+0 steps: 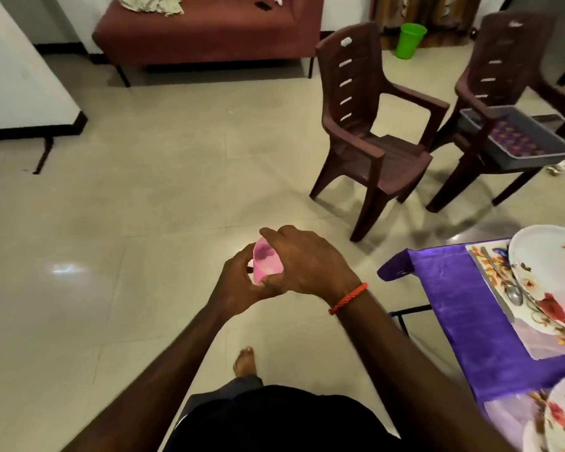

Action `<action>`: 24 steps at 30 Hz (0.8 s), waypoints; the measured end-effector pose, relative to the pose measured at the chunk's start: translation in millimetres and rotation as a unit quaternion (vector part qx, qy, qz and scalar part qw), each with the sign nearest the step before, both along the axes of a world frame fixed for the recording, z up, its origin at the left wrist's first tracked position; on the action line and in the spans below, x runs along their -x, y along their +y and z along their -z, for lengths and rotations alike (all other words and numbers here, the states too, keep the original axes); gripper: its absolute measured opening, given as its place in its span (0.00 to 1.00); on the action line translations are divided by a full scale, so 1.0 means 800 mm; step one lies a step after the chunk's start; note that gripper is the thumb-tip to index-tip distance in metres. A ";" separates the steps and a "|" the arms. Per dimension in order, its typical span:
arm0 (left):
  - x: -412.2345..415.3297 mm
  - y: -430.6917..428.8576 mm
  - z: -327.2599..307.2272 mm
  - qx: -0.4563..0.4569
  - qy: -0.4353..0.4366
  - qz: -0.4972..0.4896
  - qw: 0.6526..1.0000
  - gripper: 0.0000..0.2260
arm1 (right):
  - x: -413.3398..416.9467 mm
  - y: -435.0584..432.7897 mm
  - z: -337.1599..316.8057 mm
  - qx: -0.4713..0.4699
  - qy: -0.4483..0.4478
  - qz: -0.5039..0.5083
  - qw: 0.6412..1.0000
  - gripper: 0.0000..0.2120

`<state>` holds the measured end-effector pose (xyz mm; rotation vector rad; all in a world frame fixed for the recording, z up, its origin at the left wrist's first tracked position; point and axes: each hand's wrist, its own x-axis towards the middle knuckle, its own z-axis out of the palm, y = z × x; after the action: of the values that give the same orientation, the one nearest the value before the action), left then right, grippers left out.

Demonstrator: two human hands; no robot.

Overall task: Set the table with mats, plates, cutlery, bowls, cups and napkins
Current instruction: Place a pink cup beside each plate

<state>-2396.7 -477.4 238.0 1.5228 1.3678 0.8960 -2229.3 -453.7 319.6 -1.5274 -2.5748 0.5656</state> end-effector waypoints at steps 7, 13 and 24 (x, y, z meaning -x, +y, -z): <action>0.023 0.122 -0.010 -0.023 0.013 0.102 0.994 0.37 | 0.007 0.092 -0.013 0.017 -0.005 0.051 0.999 0.44; 0.014 0.201 -0.015 -0.044 0.004 0.169 0.985 0.36 | 0.002 0.135 -0.008 -0.001 0.003 0.151 0.989 0.45; -0.076 0.377 -0.011 -0.032 -0.004 0.272 0.962 0.36 | -0.075 0.266 -0.010 -0.036 0.016 0.198 0.979 0.39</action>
<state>-2335.6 -175.9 247.1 1.8153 0.8438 0.5993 -2169.3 -240.7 327.3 -1.9123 -2.1502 0.4392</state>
